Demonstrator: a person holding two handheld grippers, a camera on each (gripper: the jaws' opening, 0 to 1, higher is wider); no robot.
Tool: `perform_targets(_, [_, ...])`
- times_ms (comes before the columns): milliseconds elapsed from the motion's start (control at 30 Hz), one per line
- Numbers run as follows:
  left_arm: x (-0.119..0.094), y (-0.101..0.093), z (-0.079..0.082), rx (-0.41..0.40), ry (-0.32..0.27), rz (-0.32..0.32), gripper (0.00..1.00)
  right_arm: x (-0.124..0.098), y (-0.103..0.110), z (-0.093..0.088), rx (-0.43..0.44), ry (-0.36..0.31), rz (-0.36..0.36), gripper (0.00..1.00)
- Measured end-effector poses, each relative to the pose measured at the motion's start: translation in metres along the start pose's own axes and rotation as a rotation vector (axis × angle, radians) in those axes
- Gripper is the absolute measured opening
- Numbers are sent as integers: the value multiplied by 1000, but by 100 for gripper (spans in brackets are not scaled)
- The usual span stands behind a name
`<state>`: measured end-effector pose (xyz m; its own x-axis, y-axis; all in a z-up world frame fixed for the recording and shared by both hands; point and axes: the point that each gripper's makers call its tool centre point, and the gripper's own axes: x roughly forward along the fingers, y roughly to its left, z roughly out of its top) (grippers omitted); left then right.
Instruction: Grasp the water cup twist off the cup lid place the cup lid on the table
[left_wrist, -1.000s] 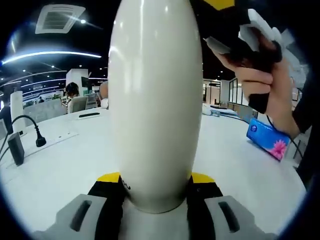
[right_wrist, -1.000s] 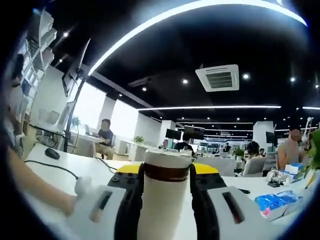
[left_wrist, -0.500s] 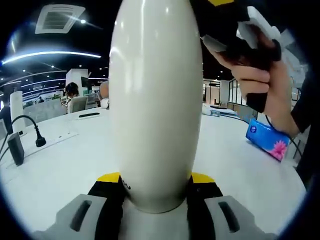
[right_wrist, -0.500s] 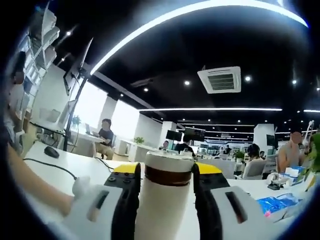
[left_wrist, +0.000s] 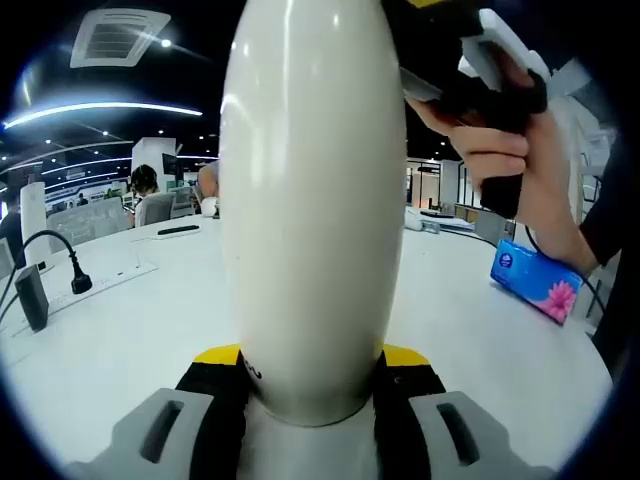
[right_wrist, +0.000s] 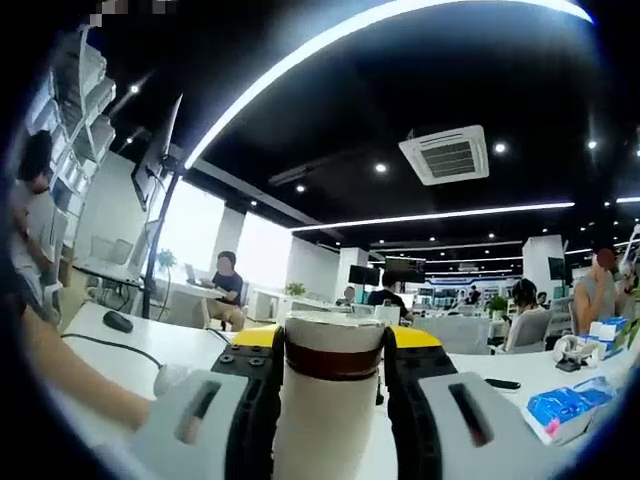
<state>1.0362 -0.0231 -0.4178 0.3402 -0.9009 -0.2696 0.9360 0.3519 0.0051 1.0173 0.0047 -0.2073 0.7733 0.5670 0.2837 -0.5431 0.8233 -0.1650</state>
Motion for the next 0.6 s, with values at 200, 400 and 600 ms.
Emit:
perform_targets(200, [0,-1,1,1,0,0,51,2,1,0,52,-22,102,43])
perform_targets(400, [0,-1,1,1,0,0,51,2,1,0,74,-43,187,43])
perform_targets(600, [0,-1,0,1,0,0,51,2,1,0,101,-64,267,43])
